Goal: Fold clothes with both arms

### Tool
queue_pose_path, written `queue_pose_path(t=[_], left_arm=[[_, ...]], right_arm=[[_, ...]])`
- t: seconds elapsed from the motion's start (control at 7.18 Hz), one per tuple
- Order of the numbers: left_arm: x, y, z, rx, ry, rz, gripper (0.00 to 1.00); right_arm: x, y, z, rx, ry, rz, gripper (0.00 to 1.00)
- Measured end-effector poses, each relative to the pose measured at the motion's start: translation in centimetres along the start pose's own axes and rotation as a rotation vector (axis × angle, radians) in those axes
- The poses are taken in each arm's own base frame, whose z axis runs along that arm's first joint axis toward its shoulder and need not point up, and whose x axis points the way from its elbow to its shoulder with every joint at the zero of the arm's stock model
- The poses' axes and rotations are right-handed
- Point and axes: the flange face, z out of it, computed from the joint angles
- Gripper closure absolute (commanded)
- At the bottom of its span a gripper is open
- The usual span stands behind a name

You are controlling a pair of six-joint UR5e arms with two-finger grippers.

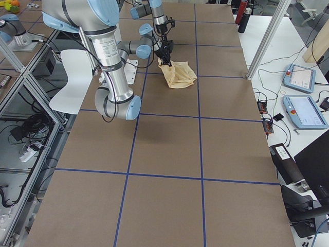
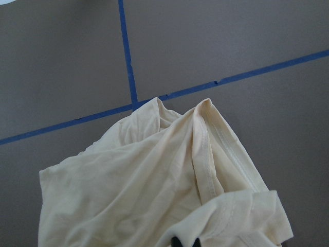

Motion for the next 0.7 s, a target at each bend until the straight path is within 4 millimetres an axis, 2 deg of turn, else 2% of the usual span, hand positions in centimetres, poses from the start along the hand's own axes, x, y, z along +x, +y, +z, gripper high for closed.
queue_pose_path(t=[0.28, 0.7], left_arm=[[-0.2, -4.1, 1.4, 0.052, -0.039, 0.011, 1.00], [-0.4, -8.8, 5.8, 0.088, -0.124, 0.025, 1.00]], right_arm=[[-2.0, -2.8, 2.6, 0.027, 0.035, -0.010, 1.00], [-5.1, -6.6, 7.1, 0.043, 0.103, -0.030, 1.00]])
